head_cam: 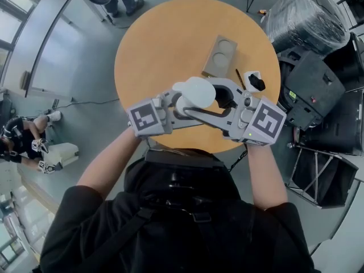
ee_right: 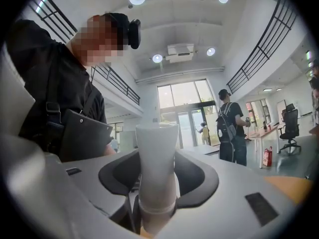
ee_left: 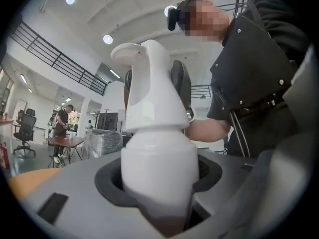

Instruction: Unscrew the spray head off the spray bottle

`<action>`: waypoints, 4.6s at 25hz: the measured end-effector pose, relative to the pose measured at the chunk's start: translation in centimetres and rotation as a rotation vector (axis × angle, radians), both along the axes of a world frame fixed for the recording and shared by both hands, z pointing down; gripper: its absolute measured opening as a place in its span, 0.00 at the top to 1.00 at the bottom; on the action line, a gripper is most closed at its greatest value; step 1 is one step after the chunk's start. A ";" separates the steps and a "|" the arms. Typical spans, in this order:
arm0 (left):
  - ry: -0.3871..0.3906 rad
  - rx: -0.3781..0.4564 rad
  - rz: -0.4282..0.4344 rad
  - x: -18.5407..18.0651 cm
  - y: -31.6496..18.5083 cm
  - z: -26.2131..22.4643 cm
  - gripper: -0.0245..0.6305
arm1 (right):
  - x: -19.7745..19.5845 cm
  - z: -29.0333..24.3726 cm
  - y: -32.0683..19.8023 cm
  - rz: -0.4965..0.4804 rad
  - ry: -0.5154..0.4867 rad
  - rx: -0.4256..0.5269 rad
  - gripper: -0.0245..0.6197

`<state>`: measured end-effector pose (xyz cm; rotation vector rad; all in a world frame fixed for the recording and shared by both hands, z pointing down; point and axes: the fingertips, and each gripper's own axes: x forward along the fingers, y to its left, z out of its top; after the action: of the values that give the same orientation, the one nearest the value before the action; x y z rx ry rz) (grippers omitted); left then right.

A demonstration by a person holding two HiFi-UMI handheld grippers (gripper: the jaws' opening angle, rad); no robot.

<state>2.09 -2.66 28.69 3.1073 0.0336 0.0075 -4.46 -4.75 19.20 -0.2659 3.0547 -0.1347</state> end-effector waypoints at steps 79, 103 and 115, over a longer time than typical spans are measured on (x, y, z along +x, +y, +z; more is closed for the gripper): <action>-0.032 -0.058 -0.305 4.2 -12.2 40.5 0.52 | 12.2 55.4 -10.6 0.412 0.369 -0.828 0.62; -0.210 -0.020 -0.247 1.4 -10.0 45.5 0.49 | 10.9 58.8 -10.0 0.332 0.368 -0.890 0.52; -0.211 -0.026 -0.243 1.4 -10.2 45.7 0.49 | 11.0 59.4 -10.8 0.367 0.437 -0.844 0.35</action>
<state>3.53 -12.84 74.41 3.0420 -0.3458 0.3243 6.57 -15.51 78.62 -0.9939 3.0589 -1.5080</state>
